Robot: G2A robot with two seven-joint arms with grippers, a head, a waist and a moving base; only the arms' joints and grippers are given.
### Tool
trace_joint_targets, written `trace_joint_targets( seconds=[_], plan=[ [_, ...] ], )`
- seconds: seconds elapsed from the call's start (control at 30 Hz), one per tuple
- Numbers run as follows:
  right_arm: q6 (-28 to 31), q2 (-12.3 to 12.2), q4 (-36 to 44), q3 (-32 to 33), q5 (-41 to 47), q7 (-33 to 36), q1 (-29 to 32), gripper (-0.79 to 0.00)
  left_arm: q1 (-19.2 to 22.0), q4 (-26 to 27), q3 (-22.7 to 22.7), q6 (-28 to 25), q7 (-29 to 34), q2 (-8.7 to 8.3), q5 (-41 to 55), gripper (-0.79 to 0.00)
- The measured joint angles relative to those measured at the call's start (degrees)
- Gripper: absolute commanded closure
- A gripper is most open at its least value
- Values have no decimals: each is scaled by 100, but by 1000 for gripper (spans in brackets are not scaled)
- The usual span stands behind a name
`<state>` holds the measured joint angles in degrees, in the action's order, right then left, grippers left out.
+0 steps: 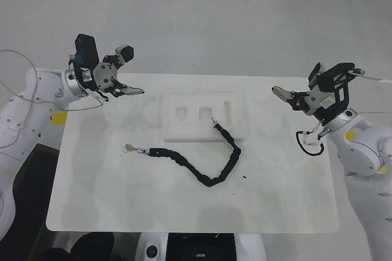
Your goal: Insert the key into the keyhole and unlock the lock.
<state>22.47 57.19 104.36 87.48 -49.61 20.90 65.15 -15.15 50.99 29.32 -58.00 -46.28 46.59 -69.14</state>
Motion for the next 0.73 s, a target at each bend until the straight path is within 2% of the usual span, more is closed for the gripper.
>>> trace_joint_targets(
  seconds=[0.3,0.73],
  plan=[
    [63,-38,-201,151,-306,211,-324,-785,290,-332,-174,0,0,-36,57,-785],
    [32,-38,-189,159,-336,187,-353,-784,310,-346,-214,0,0,-34,97,-784]
  ],
)
